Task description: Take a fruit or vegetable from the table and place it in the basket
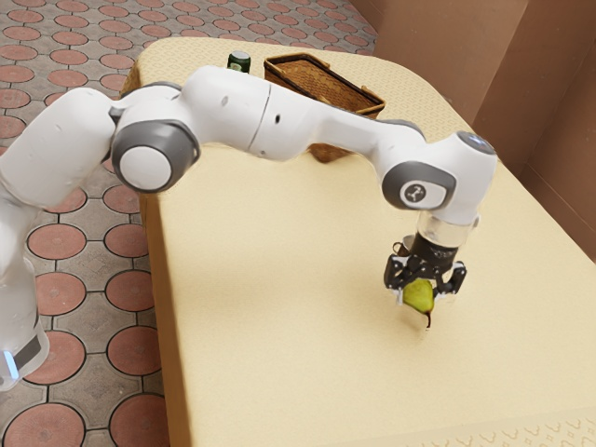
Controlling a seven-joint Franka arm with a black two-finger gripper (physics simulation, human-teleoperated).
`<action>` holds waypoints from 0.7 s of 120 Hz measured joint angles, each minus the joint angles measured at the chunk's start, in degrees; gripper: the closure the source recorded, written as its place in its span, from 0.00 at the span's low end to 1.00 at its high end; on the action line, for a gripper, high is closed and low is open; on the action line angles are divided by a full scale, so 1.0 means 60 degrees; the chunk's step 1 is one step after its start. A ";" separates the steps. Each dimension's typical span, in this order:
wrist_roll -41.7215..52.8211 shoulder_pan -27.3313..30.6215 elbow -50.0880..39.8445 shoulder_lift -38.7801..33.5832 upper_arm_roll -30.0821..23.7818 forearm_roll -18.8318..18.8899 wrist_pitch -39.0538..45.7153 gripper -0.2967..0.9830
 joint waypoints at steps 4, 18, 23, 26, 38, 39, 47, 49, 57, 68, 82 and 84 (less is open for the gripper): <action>-0.0002 -0.0005 0.0023 -0.0211 0.0016 0.0005 -0.0091 0.49; 0.0001 0.0099 0.0158 -0.1340 0.0621 0.0044 -0.0467 0.48; 0.0036 0.0321 0.0294 -0.1555 0.0886 0.0031 -0.0567 0.47; 0.0059 0.0554 0.0418 -0.1640 0.0975 0.0026 -0.0617 0.47; 0.0308 0.1735 0.0920 -0.1832 0.1108 0.0037 -0.0740 0.47; 0.0343 0.1870 0.0960 -0.1841 0.1112 0.0040 -0.0742 0.48; 0.0668 0.2845 0.1218 -0.1795 0.1127 0.0054 -0.0708 0.47; 0.0755 0.3071 0.1310 -0.1744 0.1124 0.0056 -0.0694 0.47; 0.1129 0.3786 0.1606 -0.1559 0.1111 0.0050 -0.0605 0.48; 0.1699 0.4683 0.1929 -0.1319 0.1081 0.0035 -0.0439 0.48; 0.2531 0.5627 0.3015 -0.0451 0.1005 0.0026 -0.0296 0.48; 0.2658 0.5755 0.3102 -0.0368 0.0979 0.0026 -0.0270 0.48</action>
